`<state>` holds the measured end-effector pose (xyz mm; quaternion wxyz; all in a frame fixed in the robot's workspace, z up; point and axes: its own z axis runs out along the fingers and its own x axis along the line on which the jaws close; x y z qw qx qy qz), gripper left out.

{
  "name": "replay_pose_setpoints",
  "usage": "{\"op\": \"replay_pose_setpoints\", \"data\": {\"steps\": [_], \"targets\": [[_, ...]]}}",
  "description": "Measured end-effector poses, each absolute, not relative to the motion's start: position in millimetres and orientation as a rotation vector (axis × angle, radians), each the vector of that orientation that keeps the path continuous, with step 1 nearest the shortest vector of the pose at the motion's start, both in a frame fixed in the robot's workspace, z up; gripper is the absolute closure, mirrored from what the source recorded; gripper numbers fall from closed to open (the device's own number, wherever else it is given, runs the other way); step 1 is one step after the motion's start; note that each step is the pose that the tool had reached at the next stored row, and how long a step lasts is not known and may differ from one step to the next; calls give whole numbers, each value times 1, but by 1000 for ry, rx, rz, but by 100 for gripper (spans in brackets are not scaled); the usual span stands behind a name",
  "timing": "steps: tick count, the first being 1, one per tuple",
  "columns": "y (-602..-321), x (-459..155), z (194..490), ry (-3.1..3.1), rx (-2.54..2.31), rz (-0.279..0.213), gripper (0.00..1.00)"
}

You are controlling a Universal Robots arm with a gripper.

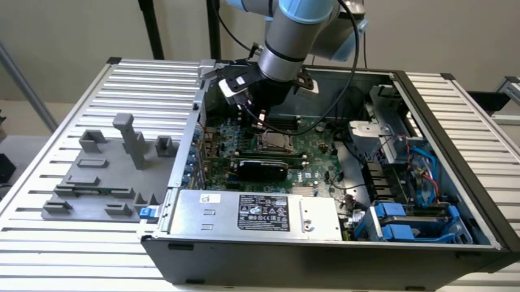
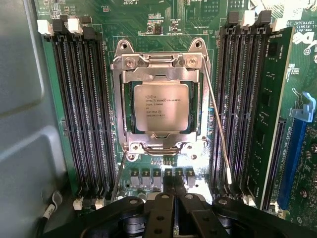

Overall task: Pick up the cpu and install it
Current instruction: 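Install the first cpu locking lever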

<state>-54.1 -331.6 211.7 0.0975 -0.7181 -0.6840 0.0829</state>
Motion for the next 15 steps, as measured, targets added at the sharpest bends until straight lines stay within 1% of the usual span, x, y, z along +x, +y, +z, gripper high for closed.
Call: {"op": "replay_pose_setpoints", "data": {"steps": [15], "targets": [[-332,-59,216,-2012,-2136,242,89]]}}
